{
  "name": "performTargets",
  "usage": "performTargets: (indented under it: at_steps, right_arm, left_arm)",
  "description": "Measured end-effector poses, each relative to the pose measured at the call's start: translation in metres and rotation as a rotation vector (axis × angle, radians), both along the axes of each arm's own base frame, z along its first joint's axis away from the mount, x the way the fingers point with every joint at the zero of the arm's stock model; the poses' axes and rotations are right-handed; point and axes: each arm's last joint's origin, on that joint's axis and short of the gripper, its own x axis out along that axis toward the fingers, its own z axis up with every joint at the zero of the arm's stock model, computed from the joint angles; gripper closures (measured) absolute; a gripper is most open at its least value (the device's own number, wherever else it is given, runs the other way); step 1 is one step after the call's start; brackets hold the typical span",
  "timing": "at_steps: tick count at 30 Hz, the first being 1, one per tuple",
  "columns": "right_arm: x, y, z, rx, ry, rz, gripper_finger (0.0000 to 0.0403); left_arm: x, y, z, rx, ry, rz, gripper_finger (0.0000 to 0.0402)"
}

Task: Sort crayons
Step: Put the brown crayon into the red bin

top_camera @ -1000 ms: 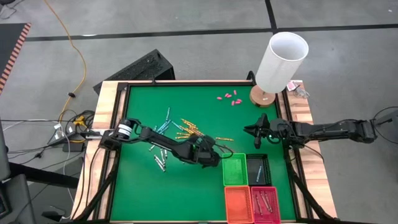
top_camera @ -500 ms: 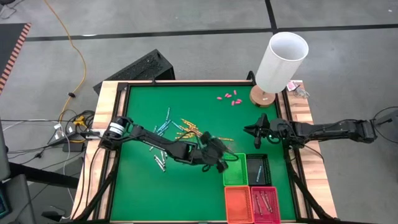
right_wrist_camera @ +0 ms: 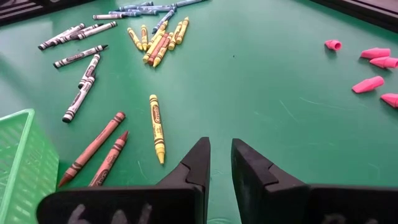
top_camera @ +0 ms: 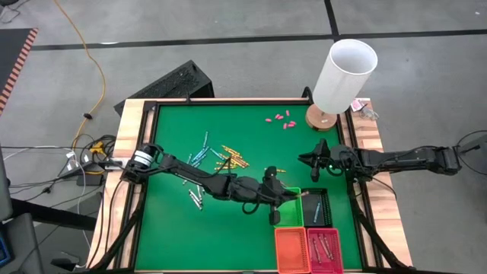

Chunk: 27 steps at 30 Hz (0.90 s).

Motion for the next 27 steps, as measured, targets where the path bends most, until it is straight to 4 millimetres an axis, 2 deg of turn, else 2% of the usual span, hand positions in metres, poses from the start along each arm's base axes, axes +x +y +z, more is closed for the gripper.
performTargets:
  at_steps: [9,19,27]
  right_arm:
    - [0.001,0.0,0.002,-0.004,-0.025,-0.001,0.0335]
    - [0.001,0.0,0.002,-0.003,-0.028,-0.002,0.0335]
    - [0.001,0.0,0.002,0.012,-0.033,-0.01,0.0335]
  left_arm:
    - [0.001,-0.007,0.011,0.088,-0.05,-0.125,0.0401]
    - [0.005,-0.011,0.034,0.177,-0.125,-0.174,0.0401]
    - [0.006,-0.012,0.04,0.203,-0.145,-0.192,0.0401]
